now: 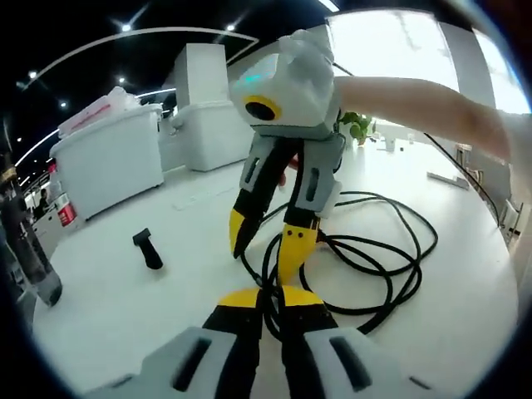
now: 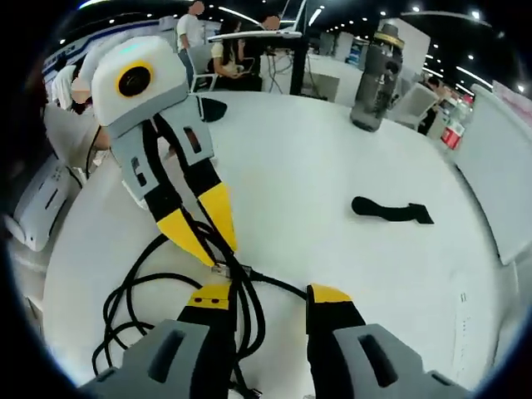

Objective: Coil the Type-C to USB data cable on the desktop and secure it with Velcro straps.

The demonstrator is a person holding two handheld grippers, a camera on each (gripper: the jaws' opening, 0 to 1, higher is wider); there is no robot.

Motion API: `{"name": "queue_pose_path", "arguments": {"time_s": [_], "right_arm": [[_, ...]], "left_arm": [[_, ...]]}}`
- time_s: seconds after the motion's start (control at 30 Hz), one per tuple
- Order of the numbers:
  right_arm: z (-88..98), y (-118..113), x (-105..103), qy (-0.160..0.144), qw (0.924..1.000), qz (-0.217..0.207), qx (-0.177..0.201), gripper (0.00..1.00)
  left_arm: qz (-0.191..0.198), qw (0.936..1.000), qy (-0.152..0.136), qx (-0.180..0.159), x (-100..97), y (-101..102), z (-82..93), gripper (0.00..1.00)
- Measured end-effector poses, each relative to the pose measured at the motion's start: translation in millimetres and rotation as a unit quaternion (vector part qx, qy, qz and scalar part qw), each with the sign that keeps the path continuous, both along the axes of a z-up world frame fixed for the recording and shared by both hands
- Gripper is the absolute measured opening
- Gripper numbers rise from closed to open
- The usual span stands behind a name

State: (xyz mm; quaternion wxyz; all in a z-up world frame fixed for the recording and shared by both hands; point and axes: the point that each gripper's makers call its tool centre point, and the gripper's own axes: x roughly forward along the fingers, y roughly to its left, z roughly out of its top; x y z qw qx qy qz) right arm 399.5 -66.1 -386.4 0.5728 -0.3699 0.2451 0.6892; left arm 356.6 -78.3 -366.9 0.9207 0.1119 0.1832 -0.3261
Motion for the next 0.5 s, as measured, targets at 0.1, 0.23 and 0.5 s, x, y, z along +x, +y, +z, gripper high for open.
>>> {"name": "queue_pose_path", "arguments": {"time_s": [0.1, 0.23, 0.5], "right_arm": [[-0.5, 0.9, -5.9, 0.013, 0.9996, 0.024, -0.006, 0.23], [-1.5, 1.5, -16.4, 0.017, 0.9973, 0.071, -0.009, 0.09], [-0.9, -1.0, -17.4, -0.053, 0.9953, 0.08, -0.016, 0.02]], "left_arm": [[0.002, 1.0, -0.001, -0.002, 1.5, 1.7, 0.4, 0.09], [0.014, 0.9998, -0.003, -0.011, 4.7, 5.1, 1.6, 0.1], [0.012, 0.9976, 0.015, -0.066, 3.4, 6.8, 7.8, 0.21]]}}
